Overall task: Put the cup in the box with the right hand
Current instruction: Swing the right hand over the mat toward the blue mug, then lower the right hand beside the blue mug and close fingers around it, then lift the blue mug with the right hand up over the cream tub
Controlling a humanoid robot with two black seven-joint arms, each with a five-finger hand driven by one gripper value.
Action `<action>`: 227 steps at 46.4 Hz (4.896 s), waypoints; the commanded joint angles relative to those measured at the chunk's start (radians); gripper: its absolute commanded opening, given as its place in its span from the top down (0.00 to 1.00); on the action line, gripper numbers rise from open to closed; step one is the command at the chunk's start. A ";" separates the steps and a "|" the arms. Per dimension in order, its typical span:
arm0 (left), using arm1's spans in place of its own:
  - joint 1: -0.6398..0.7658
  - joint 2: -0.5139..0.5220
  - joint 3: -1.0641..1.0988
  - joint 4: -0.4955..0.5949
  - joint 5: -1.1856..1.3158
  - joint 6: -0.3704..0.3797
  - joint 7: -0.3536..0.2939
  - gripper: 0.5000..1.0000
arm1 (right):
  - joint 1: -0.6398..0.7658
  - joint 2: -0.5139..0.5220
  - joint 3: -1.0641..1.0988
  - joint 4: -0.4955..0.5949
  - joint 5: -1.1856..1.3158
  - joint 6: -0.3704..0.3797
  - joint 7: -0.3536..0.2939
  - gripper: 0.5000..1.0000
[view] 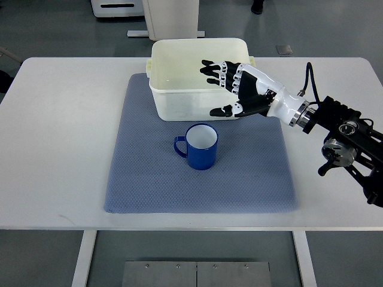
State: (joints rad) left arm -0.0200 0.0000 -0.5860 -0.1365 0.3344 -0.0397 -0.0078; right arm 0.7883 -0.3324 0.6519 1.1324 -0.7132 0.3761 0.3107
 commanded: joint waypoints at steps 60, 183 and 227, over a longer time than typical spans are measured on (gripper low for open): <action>0.000 0.000 0.000 0.000 0.000 0.000 0.000 0.00 | -0.058 0.029 -0.117 -0.102 -0.045 -0.039 -0.004 0.00; 0.000 0.000 0.000 0.000 0.000 0.000 0.000 0.00 | -0.026 0.067 -0.097 -0.006 0.014 -0.224 -0.042 1.00; 0.000 0.000 0.000 0.000 0.000 0.000 0.000 0.00 | 0.285 0.128 -0.097 -0.261 0.210 -0.312 -0.145 1.00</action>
State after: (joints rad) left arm -0.0198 0.0000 -0.5860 -0.1365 0.3343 -0.0401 -0.0075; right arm 1.0650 -0.2287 0.5557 0.8989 -0.5028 0.0799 0.1699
